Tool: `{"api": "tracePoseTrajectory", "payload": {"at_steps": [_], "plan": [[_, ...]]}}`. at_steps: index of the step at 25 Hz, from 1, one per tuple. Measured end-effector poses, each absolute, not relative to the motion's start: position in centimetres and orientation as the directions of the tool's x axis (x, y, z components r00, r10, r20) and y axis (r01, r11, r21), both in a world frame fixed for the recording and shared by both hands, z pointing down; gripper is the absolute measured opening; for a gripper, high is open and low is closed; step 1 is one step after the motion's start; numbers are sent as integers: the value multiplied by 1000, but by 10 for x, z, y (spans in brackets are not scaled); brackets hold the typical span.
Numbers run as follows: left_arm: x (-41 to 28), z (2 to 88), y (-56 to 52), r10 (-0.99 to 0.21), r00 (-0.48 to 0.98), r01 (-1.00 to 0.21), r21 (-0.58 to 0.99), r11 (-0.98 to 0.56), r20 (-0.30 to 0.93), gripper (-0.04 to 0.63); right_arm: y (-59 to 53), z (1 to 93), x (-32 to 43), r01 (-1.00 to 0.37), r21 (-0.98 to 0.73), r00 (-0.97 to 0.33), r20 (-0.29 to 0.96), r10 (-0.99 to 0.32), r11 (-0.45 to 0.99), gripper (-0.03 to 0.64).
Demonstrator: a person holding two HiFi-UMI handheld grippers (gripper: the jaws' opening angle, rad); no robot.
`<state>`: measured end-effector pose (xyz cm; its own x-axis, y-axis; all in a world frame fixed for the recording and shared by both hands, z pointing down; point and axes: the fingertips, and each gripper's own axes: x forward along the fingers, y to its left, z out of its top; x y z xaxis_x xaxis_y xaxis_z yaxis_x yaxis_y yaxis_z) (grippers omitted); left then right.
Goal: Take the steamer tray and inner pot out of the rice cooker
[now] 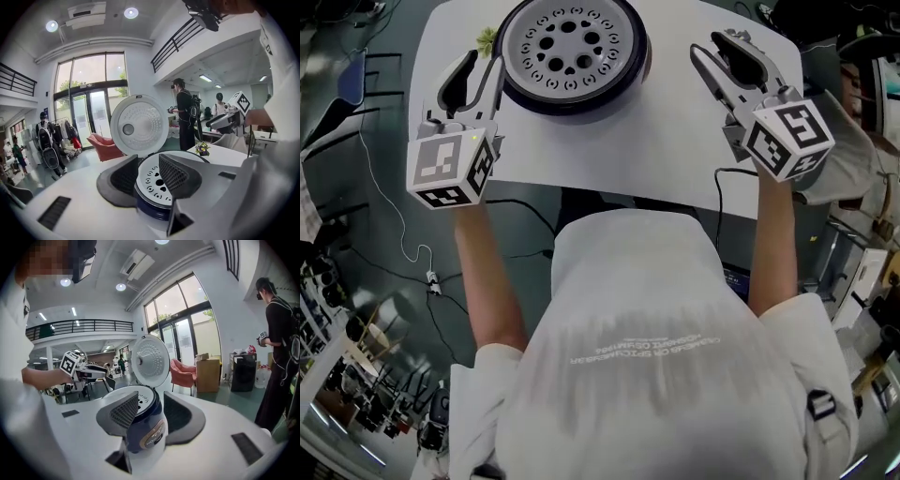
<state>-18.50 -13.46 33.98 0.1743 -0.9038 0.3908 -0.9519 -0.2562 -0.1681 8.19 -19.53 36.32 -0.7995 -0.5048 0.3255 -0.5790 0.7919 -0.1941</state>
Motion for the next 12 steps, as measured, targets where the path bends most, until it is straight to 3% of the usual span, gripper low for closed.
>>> {"api": "tracePoseTrajectory", "payload": {"at_steps": [7, 12], "plan": [[-204, 372, -186, -824, 362, -891, -97, -443, 435, 153, -199, 369, 64, -716, -306, -698, 334, -633, 628, 170], [-211, 393, -215, -756, 466, -840, -39, -542, 460, 153, -197, 379, 47, -783, -296, -622, 385, -682, 547, 170]]}}
